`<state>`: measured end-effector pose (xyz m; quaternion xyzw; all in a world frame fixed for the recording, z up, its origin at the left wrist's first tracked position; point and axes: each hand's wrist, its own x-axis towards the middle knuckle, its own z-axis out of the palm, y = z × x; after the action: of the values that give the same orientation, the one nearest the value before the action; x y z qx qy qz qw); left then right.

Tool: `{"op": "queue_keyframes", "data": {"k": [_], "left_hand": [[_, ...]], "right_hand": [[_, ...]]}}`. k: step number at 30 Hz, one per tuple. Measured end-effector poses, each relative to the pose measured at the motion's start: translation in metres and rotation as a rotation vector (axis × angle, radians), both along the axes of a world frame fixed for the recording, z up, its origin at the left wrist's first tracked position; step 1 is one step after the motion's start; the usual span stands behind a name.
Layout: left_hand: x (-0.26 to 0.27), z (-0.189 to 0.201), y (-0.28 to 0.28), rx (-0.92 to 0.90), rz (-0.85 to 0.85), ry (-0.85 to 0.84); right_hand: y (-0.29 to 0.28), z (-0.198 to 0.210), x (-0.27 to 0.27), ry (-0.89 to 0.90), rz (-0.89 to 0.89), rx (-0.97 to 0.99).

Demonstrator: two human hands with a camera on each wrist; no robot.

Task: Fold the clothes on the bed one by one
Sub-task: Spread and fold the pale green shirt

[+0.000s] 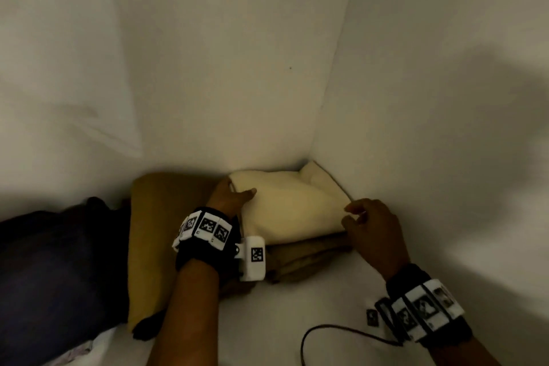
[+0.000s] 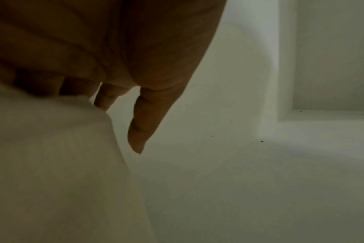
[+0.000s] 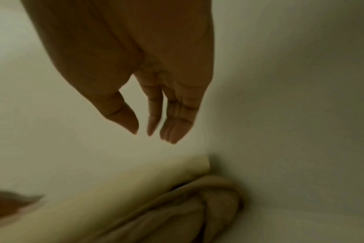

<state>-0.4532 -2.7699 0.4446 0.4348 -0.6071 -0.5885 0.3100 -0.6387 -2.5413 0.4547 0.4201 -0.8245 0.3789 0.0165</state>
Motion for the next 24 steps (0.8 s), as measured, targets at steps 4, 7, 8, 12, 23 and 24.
{"op": "queue_keyframes", "data": {"k": [4, 7, 8, 12, 23, 24], "left_hand": [[-0.009, -0.006, 0.000, 0.071, -0.003, 0.032], [-0.010, -0.004, -0.003, 0.106, 0.031, 0.069], [-0.011, -0.004, -0.001, 0.130, 0.021, 0.089], [-0.008, 0.009, 0.006, 0.209, -0.023, 0.162], [-0.013, 0.090, 0.093, 0.080, -0.054, 0.637], [-0.010, 0.093, 0.108, 0.057, -0.027, 0.678]], "right_hand": [[0.011, 0.009, 0.017, -1.141, 0.083, -0.130], [0.008, 0.005, 0.018, -1.479, 0.110, -0.326], [0.008, 0.003, 0.017, -1.533, 0.100, -0.369], [-0.005, 0.000, 0.027, -1.641, 0.071, -0.422], [-0.037, 0.031, 0.028, -1.878, 0.275, -0.517], [-0.039, 0.030, 0.028, -1.852, 0.286, -0.527]]}}
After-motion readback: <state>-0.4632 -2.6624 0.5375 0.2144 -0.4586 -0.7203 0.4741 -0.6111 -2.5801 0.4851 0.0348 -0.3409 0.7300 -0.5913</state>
